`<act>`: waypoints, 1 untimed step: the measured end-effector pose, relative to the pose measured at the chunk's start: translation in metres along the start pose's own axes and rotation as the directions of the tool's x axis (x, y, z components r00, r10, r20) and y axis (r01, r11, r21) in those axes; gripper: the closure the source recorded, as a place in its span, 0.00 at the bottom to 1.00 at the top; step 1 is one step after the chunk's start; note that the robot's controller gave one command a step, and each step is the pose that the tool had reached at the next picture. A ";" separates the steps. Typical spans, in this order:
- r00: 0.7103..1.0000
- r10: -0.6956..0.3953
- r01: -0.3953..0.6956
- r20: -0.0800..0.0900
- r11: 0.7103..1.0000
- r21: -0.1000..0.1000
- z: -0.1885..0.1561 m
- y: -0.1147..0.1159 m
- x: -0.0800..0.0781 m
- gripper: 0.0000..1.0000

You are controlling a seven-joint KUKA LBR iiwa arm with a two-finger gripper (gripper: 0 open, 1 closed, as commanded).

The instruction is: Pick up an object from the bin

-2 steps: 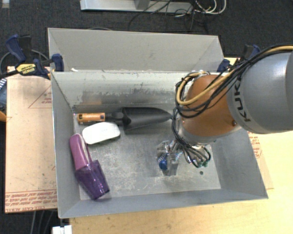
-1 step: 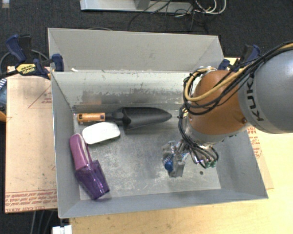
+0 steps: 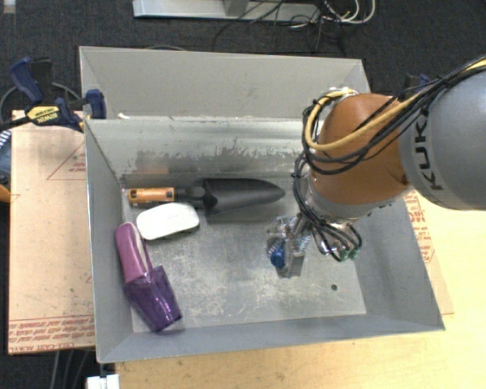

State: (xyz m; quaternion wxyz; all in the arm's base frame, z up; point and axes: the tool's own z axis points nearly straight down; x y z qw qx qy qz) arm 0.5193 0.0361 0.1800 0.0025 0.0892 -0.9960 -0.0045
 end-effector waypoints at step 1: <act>1.000 0.014 -0.014 -0.018 1.000 -0.003 -0.076 0.013 -0.004 1.00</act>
Offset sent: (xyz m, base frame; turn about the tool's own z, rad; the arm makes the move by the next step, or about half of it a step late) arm -0.0118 0.0080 0.1374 -0.0566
